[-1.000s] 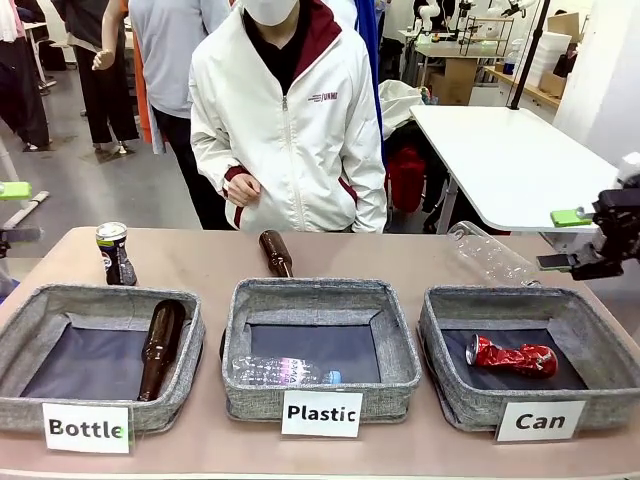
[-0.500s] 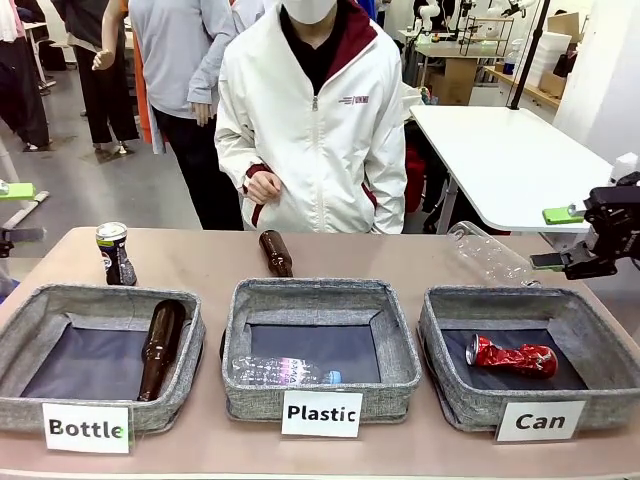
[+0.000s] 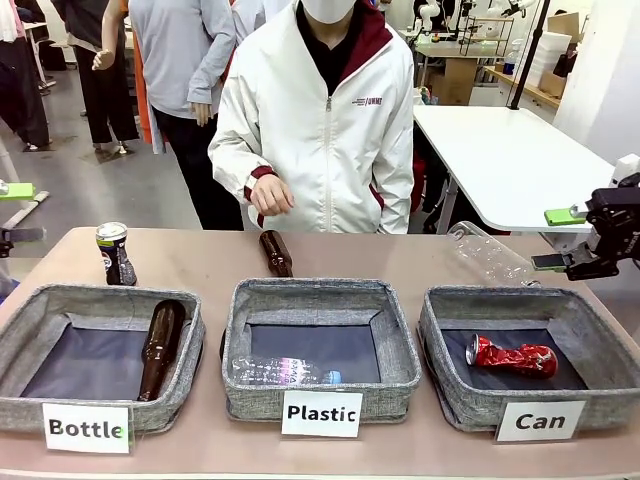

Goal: Sort the can waste into the basket.
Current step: Pick up the can waste from the table and place it in the right Fabric basket.

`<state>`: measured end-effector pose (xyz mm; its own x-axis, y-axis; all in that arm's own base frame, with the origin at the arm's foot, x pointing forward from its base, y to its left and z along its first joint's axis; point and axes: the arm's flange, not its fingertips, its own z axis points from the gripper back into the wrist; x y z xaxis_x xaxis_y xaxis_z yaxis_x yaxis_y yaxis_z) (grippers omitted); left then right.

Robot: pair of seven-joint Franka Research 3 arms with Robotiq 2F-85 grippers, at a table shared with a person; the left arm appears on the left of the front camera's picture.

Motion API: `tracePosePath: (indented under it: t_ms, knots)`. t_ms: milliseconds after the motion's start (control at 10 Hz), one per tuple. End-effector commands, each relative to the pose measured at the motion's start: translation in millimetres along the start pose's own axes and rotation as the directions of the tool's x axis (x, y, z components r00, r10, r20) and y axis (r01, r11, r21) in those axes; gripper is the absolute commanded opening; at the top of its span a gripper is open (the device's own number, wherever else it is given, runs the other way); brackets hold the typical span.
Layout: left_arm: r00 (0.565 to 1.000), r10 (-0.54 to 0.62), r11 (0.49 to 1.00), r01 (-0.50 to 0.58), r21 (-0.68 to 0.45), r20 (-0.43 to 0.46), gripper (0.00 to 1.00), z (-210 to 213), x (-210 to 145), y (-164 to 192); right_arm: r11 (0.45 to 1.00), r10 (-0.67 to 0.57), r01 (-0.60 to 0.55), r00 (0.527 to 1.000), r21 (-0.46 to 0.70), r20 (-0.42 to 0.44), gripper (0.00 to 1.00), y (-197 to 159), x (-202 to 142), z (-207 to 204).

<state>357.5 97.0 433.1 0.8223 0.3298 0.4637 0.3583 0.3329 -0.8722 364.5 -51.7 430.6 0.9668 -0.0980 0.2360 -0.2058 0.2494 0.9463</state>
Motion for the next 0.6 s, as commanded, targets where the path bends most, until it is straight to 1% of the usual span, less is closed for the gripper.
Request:
tracePosePath:
  t_ms: [0, 100, 200, 300, 400, 500]
  knots:
    - [1.0, 0.013, 1.0, -0.014, -0.01, -0.012, 1.0, 4, -1, -5, 1.0, 0.028, -0.028, 1.0, 0.001, -0.013, 1.0, 0, 2, 5]
    - [1.0, 0.0, 1.0, 0.0, 0.0, 0.0, 1.0, 0, 0, 0, 1.0, 0.028, -0.028, 1.0, 0.001, -0.013, 1.0, 0, 2, 5]
    - [0.995, -0.091, 0.973, 0.082, 0.218, 0.029, 1.0, -6, 38, 3, 1.0, 0.028, -0.028, 1.0, 0.001, -0.013, 1.0, 0, 2, 5]
    - [0.965, -0.255, 0.901, 0.215, 0.378, 0.058, 1.0, -12, 71, 14, 1.0, 0.028, -0.028, 1.0, 0.001, -0.013, 1.0, 0, 2, 5]
    - [0.908, -0.418, 0.828, 0.374, 0.419, 0.016, 1.0, -16, 87, 28, 1.0, 0.028, -0.028, 1.0, 0.001, -0.013, 1.0, 0, 2, 5]
    - [0.815, -0.575, 0.747, 0.561, 0.357, -0.078, 1.0, -17, 95, 43, 1.0, 0.028, -0.028, 1.0, 0.001, -0.013, 1.0, 0, 2, 5]
